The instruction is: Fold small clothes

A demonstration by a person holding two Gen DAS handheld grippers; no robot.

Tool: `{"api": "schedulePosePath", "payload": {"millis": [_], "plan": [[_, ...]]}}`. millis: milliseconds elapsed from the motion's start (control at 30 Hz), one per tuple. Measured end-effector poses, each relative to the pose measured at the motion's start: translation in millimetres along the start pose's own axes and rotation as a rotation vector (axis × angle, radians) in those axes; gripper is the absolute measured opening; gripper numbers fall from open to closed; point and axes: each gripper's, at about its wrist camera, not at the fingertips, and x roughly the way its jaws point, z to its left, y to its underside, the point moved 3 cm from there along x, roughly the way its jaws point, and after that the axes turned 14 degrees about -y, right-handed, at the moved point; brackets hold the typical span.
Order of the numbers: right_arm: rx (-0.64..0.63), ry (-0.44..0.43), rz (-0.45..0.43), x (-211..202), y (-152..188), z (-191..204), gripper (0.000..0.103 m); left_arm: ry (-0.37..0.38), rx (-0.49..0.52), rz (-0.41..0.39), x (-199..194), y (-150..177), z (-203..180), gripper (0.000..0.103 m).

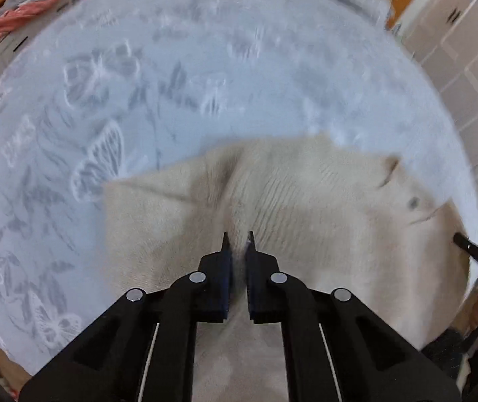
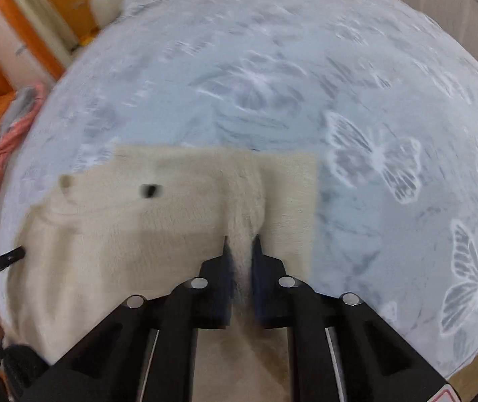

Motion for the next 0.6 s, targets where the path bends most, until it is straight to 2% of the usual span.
{"api": "schedulePosePath", "payload": {"millis": [100,167,200,267,300,333,400,467,500,567,600], "plan": [[0.003,-0.084,-0.187,-58,-20,10,0.009,0.017,-0.102,-0.076,-31,-17,29,0.006],[0.040,-0.084,-0.241,-66,-27,-3,0.009,-0.006,-0.142,-0.072,-26,-25,45,0.006],[0.061,-0.063,-0.228,-59,-28,-15,0.009,-0.034,-0.142,-0.053,-15,-28,50,0.006],[0.129,-0.003,-0.088,-13,-22,-49,0.008,-0.067,-0.145,0.028,22,-24,53,0.006],[0.138,0.023,-0.034,3,-19,-56,0.008,-0.085,-0.144,0.083,42,-18,52,0.006],[0.134,0.046,0.017,18,-14,-60,0.008,-0.110,-0.129,0.102,53,-13,48,0.006],[0.132,0.050,0.004,20,-13,-58,0.010,-0.132,-0.123,0.079,54,-10,45,0.008],[0.180,0.035,-0.053,3,-14,-54,0.017,-0.124,-0.139,0.065,40,-9,45,0.011],[0.176,0.060,-0.091,-13,-13,-49,0.017,-0.130,-0.132,0.044,28,-8,44,0.014],[0.118,0.050,-0.133,-34,-4,-24,0.017,-0.144,-0.105,-0.010,1,-2,40,0.017],[0.066,0.035,-0.122,-43,7,-6,0.017,-0.135,-0.095,-0.029,-14,5,35,0.020]]}}
